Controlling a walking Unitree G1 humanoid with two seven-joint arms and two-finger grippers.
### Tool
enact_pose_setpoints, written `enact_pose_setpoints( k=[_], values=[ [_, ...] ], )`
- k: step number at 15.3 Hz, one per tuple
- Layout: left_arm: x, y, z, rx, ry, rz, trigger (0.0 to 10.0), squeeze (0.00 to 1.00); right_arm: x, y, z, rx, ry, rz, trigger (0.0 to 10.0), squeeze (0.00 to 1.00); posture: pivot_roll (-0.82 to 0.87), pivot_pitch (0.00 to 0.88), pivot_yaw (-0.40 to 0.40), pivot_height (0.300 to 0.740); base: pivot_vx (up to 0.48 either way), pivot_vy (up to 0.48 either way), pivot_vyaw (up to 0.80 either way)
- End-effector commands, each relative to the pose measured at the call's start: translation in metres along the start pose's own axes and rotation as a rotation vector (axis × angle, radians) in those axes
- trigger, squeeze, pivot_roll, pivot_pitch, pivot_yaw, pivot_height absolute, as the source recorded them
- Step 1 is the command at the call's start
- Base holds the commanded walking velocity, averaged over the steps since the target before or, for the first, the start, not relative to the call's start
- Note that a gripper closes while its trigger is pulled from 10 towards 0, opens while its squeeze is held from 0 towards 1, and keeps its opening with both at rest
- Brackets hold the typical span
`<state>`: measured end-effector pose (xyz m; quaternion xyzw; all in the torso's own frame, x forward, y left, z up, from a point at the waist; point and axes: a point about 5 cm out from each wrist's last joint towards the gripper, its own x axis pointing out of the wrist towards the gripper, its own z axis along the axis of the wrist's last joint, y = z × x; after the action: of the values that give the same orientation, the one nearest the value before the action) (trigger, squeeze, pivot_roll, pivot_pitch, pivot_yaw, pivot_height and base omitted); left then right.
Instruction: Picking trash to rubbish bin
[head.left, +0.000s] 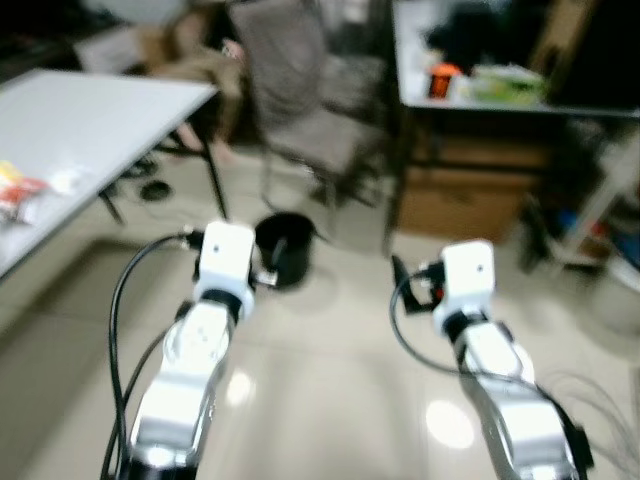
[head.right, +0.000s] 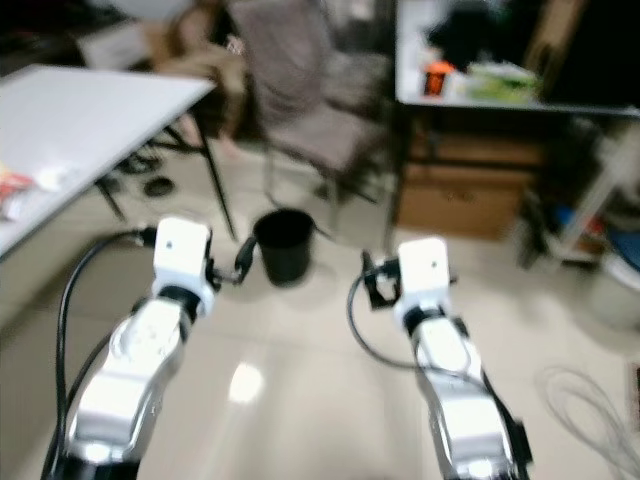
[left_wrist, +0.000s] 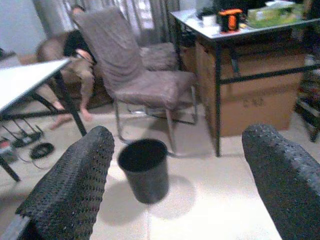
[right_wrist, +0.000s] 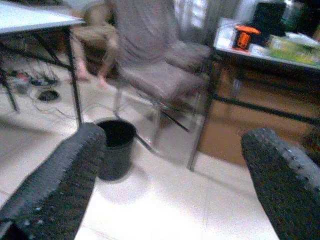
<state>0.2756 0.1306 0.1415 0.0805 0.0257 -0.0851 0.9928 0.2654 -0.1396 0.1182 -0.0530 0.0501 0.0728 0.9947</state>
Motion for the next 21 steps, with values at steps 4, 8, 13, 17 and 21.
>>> enact_pose_setpoints(
  k=[4, 8, 13, 17, 21],
  values=[
    [0.001, 0.007, 0.007, 0.011, -0.022, 0.053, 10.0, 0.0, 0.0, 0.006, 0.001, 0.006, 0.01, 0.066, 10.0, 0.0, -0.18, 0.0, -0.001, 0.74, 0.0, 0.0, 0.8],
    [0.0, 0.009, 0.007, 0.038, -0.028, 0.058, 10.0, 0.0, 0.002, 0.011, 0.0, 0.026, 0.006, 0.084, 10.0, 0.0, -0.16, 0.0, 0.001, 0.74, 0.0, 0.0, 0.8],
    [0.002, 0.012, 0.011, 0.035, -0.038, 0.061, 10.0, 0.0, 0.004, 0.005, 0.002, 0.097, 0.019, 0.036, 10.0, 0.0, -0.16, 0.0, -0.003, 0.74, 0.052, 0.0, 0.44],
    [0.002, 0.017, 0.014, 0.013, -0.048, 0.091, 10.0, 0.0, 0.008, 0.005, 0.009, 0.029, -0.002, 0.053, 10.0, 0.0, -0.15, 0.0, -0.007, 0.74, 0.339, 0.0, 0.0],
    [0.002, 0.028, 0.024, 0.011, -0.077, 0.138, 10.0, 0.0, 0.01, 0.015, 0.02, -0.011, -0.049, 0.125, 10.0, 0.0, -0.15, 0.0, -0.013, 0.74, 0.378, 0.0, 0.4]
  ],
)
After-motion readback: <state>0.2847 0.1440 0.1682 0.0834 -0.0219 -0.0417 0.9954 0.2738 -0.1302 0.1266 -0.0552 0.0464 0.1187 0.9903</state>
